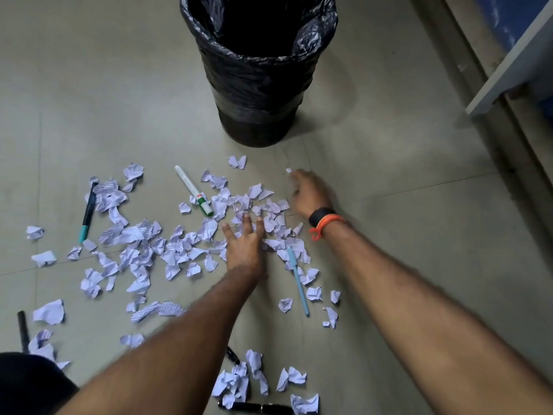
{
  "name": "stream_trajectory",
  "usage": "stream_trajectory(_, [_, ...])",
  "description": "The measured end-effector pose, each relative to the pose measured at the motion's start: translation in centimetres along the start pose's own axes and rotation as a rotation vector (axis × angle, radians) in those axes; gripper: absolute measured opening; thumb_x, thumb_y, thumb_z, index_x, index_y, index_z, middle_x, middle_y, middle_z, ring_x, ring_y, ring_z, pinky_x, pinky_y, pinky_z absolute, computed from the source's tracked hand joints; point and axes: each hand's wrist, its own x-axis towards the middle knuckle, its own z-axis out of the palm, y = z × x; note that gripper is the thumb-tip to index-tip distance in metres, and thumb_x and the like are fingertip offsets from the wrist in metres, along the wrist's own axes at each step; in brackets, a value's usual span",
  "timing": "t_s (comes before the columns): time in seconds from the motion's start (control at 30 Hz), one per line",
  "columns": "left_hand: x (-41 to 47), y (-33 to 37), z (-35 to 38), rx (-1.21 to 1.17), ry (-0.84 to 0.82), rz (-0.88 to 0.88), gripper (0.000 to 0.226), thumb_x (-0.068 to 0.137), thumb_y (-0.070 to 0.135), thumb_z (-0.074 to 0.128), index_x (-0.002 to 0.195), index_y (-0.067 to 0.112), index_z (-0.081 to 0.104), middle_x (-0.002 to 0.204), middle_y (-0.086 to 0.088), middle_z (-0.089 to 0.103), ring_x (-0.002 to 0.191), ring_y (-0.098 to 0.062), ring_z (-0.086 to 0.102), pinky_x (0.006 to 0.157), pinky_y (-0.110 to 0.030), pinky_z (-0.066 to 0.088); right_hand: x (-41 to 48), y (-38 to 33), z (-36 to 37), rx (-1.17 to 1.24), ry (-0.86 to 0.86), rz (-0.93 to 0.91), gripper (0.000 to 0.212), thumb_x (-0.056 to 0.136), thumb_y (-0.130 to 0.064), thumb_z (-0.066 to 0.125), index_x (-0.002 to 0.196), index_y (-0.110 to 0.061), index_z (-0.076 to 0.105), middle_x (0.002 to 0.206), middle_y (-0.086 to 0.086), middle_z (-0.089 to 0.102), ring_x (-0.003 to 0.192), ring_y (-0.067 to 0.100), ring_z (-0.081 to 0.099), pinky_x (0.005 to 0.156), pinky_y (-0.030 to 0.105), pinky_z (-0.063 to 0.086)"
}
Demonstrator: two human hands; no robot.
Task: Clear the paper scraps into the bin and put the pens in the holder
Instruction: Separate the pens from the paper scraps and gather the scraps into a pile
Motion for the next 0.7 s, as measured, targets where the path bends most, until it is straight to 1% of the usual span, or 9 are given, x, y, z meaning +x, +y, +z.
stream_trajectory(0.1, [-0.1, -0.1, -0.2, 0.020, 0.009, 0.009, 0.112, 0.077, 0.008, 0.074, 0.154, 0.029, -0.004, 0.162, 0.002, -0.011, 0.144, -0.048, -0.013, 0.109, -0.050, 0.038, 2.8, 1.1, -0.8, -0.074, -0.109, 0.176, 0.054, 0.084, -0.002, 0.046, 0.136, -0.013, 0.040, 0.136, 0.023, 0.036, 0.127, 0.040, 0.041, 0.102, 0.036, 0.037])
stream_trajectory(0.17, [-0.1, -0.4, 0.2, 0.018, 0.013, 0.004, 0.112, 0.077, 0.009, 0.075, 0.154, 0.029, -0.004, 0.162, 0.002, -0.011, 0.144, -0.048, -0.013, 0.110, -0.050, 0.037, 2.7, 0.1, 0.5, -0.110, -0.214, 0.084, 0.058, 0.084, -0.003, 0.050, 0.140, -0.016, 0.038, 0.140, 0.025, 0.031, 0.130, 0.042, 0.038, 0.106, 0.037, 0.036])
stream_trajectory(0.23, [0.2, -0.5, 0.2, 0.013, 0.014, 0.007, 0.110, 0.078, 0.010, 0.074, 0.154, 0.030, -0.003, 0.162, 0.002, -0.010, 0.144, -0.049, -0.013, 0.108, -0.051, 0.038, 1.2, -1.3, 1.8, -0.078, -0.310, -0.083, 0.059, 0.084, -0.002, 0.052, 0.140, -0.018, 0.042, 0.138, 0.025, 0.038, 0.127, 0.039, 0.044, 0.104, 0.035, 0.039])
stream_trajectory(0.3, [0.3, -0.3, 0.4, 0.020, 0.020, 0.013, 0.105, 0.080, 0.007, 0.069, 0.154, 0.029, -0.001, 0.163, 0.002, -0.009, 0.144, -0.050, -0.013, 0.108, -0.053, 0.038, -1.2, -1.1, 2.0, 0.029, -0.327, -0.114, 0.055, 0.084, 0.003, 0.047, 0.134, -0.019, 0.053, 0.130, 0.020, 0.050, 0.120, 0.033, 0.054, 0.102, 0.033, 0.043])
stream_trajectory(0.4, [0.3, -0.3, 0.6, 0.035, 0.035, 0.012, 0.094, 0.084, 0.003, 0.058, 0.154, 0.029, 0.002, 0.163, 0.001, -0.007, 0.143, -0.052, -0.011, 0.106, -0.052, 0.040, -4.4, 2.3, 0.7, 0.145, -0.124, 0.053, 0.058, 0.076, 0.007, 0.046, 0.125, -0.018, 0.062, 0.125, 0.014, 0.061, 0.117, 0.030, 0.059, 0.102, 0.034, 0.045])
stream_trajectory(0.47, [0.4, -0.3, 0.7, 0.040, 0.037, 0.020, 0.097, 0.083, 0.006, 0.063, 0.154, 0.028, 0.001, 0.163, 0.000, -0.006, 0.142, -0.053, -0.010, 0.107, -0.053, 0.038, -7.5, 4.4, 0.0, 0.114, -0.070, 0.208, 0.057, 0.074, 0.006, 0.046, 0.124, -0.017, 0.062, 0.124, 0.014, 0.063, 0.117, 0.031, 0.057, 0.102, 0.034, 0.045])
stream_trajectory(0.6, [-0.7, -0.4, 0.2, 0.039, 0.015, 0.031, 0.103, 0.081, 0.009, 0.068, 0.154, 0.026, -0.002, 0.162, -0.001, -0.010, 0.143, -0.051, -0.010, 0.107, -0.052, 0.039, -15.5, 3.3, 0.7, 0.108, -0.040, 0.432, 0.021, 0.079, -0.019, 0.060, 0.099, -0.019, 0.065, 0.113, 0.008, 0.064, 0.105, 0.032, 0.060, 0.087, 0.033, 0.049])
stream_trajectory(0.63, [-1.2, -0.5, 0.2, 0.028, 0.019, 0.036, 0.104, 0.080, 0.010, 0.070, 0.154, 0.026, 0.000, 0.162, -0.001, -0.009, 0.144, -0.050, -0.008, 0.106, -0.051, 0.040, -17.1, 2.5, 1.2, 0.073, -0.070, 0.443, 0.019, 0.077, -0.027, 0.064, 0.094, -0.018, 0.065, 0.108, 0.007, 0.066, 0.101, 0.032, 0.062, 0.083, 0.033, 0.050])
stream_trajectory(0.7, [-1.9, -1.0, 0.7, 0.015, 0.065, 0.063, 0.101, 0.076, 0.015, 0.076, 0.153, 0.023, 0.010, 0.162, -0.003, -0.003, 0.145, -0.046, 0.002, 0.100, -0.048, 0.045, -18.8, 1.3, 2.3, -0.025, -0.153, 0.448, 0.030, 0.072, -0.037, 0.070, 0.095, -0.019, 0.066, 0.105, 0.007, 0.068, 0.099, 0.031, 0.064, 0.079, 0.033, 0.051])
